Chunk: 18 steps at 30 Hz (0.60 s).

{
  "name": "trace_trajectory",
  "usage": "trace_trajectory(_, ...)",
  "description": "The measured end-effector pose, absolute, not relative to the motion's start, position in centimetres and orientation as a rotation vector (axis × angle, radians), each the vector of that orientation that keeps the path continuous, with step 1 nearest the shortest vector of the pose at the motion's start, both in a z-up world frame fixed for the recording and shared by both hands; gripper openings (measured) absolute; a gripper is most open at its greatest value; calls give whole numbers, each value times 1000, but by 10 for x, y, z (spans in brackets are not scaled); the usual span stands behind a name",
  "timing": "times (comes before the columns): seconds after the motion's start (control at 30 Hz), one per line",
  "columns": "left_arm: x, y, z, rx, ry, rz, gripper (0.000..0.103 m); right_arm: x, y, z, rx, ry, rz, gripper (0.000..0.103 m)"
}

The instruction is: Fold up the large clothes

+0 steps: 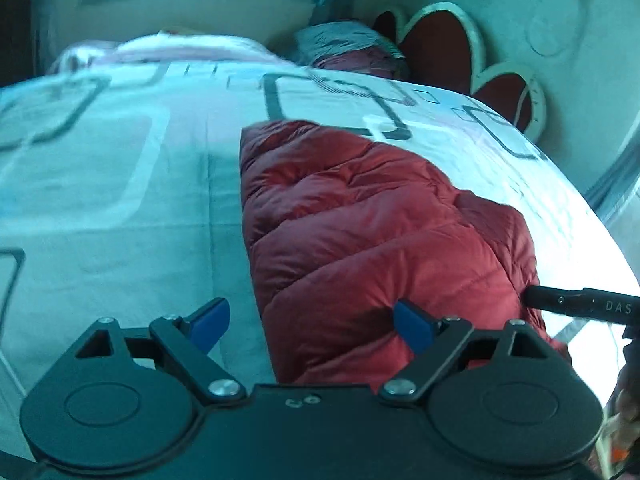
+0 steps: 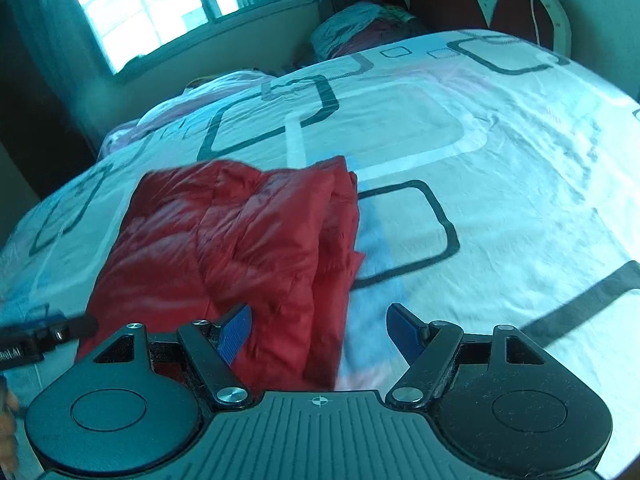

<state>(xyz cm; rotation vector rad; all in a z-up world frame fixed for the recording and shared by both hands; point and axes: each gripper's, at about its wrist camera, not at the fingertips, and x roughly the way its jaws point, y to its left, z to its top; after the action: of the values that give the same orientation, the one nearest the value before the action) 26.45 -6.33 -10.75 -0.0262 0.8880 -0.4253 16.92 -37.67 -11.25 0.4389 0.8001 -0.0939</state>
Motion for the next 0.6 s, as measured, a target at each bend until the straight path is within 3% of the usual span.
trace_trajectory(0.13, 275, -67, -117, -85, 909, -436, 90, 188, -390, -122, 538, 814, -63, 74)
trace_trajectory(0.23, 279, -70, -127, -127, 941, -448, 87, 197, -395, -133, 594, 827, -45, 89)
trace_trajectory(0.43, 278, -81, -130, -136, 952, -453, 76, 205, -411, -159, 721, 880, 14, 88)
trace_trajectory(0.5, 278, -83, -129, -132, 955, -452, 71, 207, -412, -158, 720, 887, 44, 78)
trace_trajectory(0.53, 278, -84, -128, -125, 957, -451, 68, 208, -411, -158, 739, 891, 74, 61)
trace_trajectory(0.6, 278, -86, -126, -118, 962, -451, 65, 210, -410, -156, 724, 899, 73, 59)
